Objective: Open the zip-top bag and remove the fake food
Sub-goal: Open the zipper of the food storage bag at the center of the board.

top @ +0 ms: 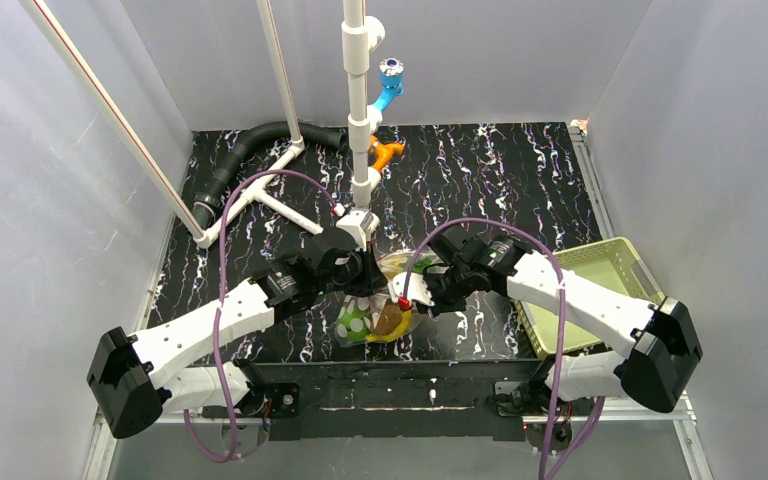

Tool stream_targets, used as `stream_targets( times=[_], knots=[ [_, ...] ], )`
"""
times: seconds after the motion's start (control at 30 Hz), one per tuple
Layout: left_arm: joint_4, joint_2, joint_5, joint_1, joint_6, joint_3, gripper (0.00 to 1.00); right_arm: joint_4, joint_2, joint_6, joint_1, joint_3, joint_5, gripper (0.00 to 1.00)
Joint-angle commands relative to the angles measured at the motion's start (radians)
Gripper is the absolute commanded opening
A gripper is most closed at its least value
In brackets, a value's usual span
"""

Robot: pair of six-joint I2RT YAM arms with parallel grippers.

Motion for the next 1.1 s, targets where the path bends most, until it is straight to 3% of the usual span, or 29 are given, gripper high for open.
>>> stream_targets(
  times=[0.0,0.33,0.5,1.07],
  knots=[
    [0.018,-0.004,-0.014,0.007,-0.01,-0.012,0.0,-0.085,-0.051,0.01,-0.03,-0.026,-0.034,0.2],
    [0.036,-0.011,-0.002,0.007,-0.008,-0.023,0.0,-0.166,-0.12,-0.002,-0.059,-0.051,-0.087,0.51],
    [0.049,-0.01,0.017,0.007,-0.001,-0.021,0.0,-0.2,-0.149,0.01,-0.092,-0.032,-0.088,0.61],
    [0.139,-0.043,0.096,0.007,-0.009,-0.059,0.0,-0.237,-0.258,0.077,-0.284,-0.008,-0.202,0.67]
  ],
)
